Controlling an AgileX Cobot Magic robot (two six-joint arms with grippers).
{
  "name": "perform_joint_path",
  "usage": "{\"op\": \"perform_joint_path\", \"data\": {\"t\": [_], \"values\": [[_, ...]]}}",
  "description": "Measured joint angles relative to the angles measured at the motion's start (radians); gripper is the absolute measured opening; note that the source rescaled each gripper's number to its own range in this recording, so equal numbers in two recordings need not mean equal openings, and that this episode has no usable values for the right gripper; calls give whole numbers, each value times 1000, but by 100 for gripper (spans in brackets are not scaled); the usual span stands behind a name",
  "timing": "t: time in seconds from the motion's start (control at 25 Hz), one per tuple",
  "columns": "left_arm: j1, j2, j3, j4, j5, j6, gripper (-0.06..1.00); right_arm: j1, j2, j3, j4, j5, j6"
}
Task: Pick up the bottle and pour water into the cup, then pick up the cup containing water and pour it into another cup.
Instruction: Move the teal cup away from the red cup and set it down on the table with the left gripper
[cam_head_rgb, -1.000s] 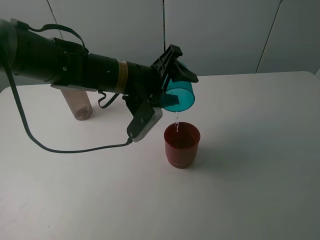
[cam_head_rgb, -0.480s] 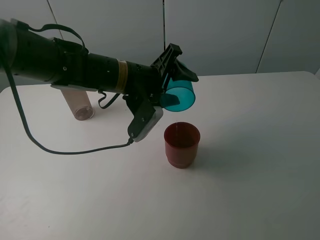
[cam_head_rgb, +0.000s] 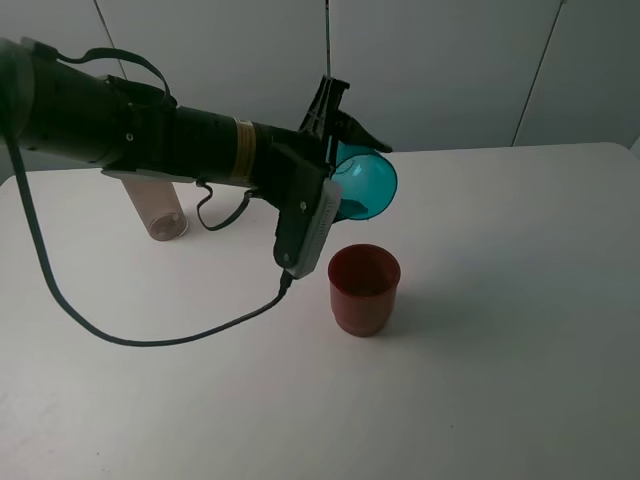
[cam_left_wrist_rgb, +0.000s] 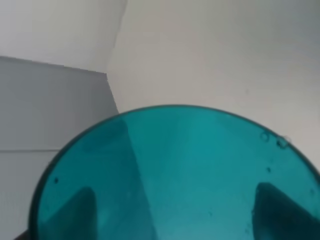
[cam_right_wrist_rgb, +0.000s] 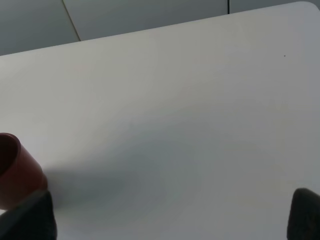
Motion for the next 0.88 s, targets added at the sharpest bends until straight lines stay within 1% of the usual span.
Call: {"op": "perform_joint_path", "data": {"t": [0.08,0.12,0.16,0.2,0.36,0.52,0.6,0.76,0.88], "values": [[7,0,0,0,-27,-172,10,0,0,0,0,0,0],[17,0,0,-4,-44,-274,10,0,0,0,0,0,0],[25,0,0,-12,-53,-335,10,0,0,0,0,0,0],[37,0,0,-27,-58,-395,10,0,0,0,0,0,0],[114,0,0,-75,-72,-551,10,0,0,0,0,0,0],[204,2,0,-89,-129,-633,10,0,0,0,0,0,0],[237,23,0,-118,-172,-652,10,0,0,0,0,0,0],[280,107,0,-202,-235,-656,10,0,0,0,0,0,0],[290,189,0,-277,-312,-617,10,0,0,0,0,0,0]]}}
